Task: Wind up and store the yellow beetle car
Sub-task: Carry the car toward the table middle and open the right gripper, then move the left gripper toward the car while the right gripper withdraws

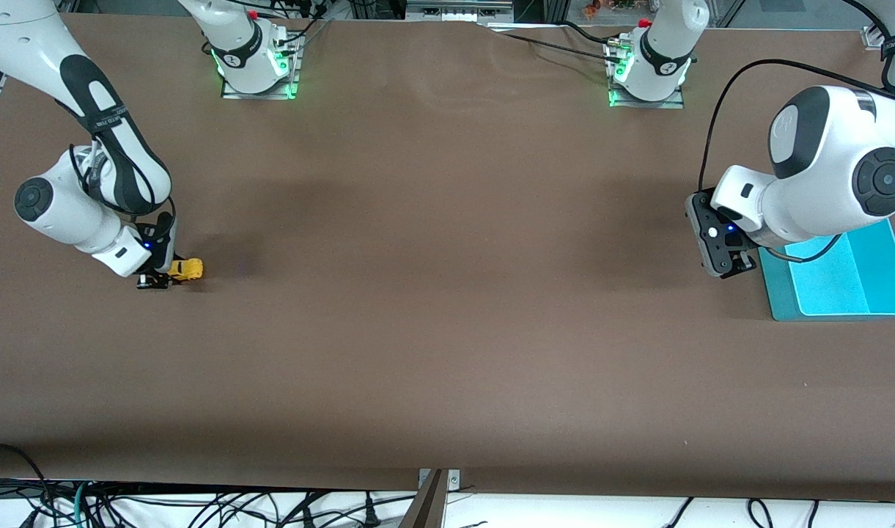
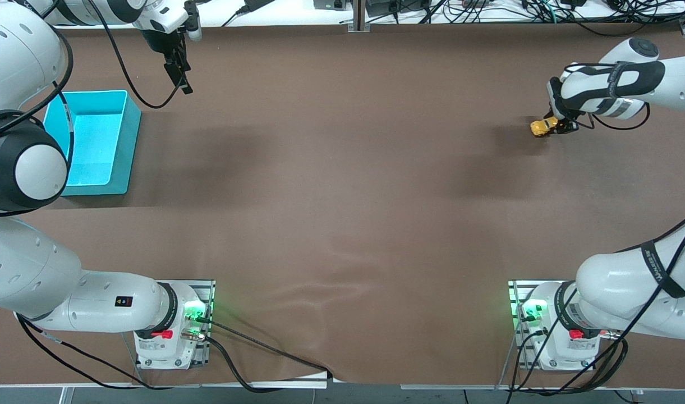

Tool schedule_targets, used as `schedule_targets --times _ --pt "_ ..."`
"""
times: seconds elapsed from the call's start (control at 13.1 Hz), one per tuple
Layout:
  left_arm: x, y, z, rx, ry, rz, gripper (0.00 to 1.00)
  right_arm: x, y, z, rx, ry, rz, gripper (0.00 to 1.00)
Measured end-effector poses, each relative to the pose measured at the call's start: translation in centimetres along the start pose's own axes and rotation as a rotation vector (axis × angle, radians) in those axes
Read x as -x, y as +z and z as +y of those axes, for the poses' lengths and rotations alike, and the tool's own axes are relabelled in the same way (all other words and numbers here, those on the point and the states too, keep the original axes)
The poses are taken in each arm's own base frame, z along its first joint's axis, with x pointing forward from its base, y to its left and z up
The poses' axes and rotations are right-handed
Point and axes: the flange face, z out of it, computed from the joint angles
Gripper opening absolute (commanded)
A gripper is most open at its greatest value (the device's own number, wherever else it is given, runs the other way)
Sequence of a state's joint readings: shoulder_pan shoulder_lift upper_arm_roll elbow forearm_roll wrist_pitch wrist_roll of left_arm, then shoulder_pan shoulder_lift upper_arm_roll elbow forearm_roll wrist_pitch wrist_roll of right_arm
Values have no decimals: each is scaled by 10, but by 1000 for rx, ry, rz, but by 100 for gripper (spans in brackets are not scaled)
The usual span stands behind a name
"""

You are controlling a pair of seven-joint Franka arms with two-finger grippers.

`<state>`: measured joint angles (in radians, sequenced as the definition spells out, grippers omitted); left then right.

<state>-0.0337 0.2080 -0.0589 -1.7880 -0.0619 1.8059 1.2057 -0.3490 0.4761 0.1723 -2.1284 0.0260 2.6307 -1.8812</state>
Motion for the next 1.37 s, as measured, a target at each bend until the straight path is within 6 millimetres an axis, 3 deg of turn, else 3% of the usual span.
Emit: schedule_targets --times 0.3,0.84,0.91,0.99,1.22,1.37 --pt "-2 0 1 0 3 0 100 -1 -7 10 11 -5 2 85" --pt "-2 0 1 0 4 0 100 -3 0 6 -38 60 20 82" --pt "-2 0 1 1 4 0 100 -3 0 6 -42 71 21 84" --pt "-2 0 1 1 4 0 100 -3 -1 6 -42 81 20 100" --pt "-2 1 1 2 4 -1 100 -2 -16 12 -41 140 17 100" --pt "-1 3 1 6 10 -2 100 -3 -40 20 -21 180 8 100"
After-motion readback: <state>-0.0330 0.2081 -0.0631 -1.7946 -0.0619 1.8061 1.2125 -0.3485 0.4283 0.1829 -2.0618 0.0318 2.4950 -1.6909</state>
